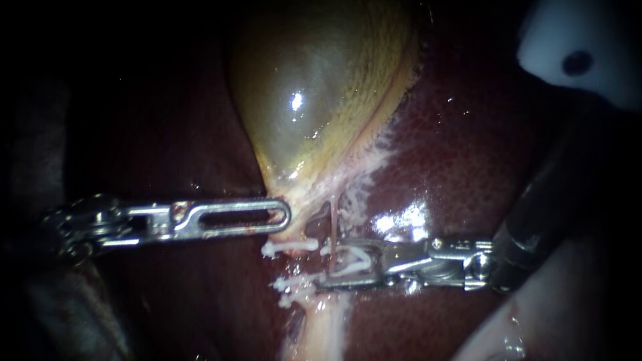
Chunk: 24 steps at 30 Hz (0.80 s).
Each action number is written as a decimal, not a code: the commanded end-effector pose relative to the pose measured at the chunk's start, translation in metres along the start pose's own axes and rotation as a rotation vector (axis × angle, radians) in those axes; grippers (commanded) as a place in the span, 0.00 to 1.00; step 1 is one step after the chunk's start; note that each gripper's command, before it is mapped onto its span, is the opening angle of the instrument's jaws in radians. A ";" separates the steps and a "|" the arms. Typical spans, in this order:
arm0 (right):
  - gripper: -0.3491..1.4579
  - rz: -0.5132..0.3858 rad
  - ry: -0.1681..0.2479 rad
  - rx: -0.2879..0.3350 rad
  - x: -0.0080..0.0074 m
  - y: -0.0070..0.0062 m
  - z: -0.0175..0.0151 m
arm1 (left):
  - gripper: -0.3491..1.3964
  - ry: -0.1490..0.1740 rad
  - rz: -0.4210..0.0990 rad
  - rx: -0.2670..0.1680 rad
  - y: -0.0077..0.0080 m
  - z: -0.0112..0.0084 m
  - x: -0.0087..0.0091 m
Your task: Clipping first clip right tube
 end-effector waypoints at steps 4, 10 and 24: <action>0.46 0.034 -0.003 0.005 -0.0001 -0.0004 0.0002 | 0.00 0.000 0.000 0.000 0.0000 0.0000 0.0000; 0.44 0.083 -0.023 0.022 -0.0006 -0.0008 0.0005 | 0.00 0.000 0.000 0.000 0.0000 0.0000 0.0000; 0.38 0.125 -0.026 0.033 -0.0007 -0.0015 0.0016 | 0.00 0.000 0.000 0.000 0.0000 0.0001 0.0000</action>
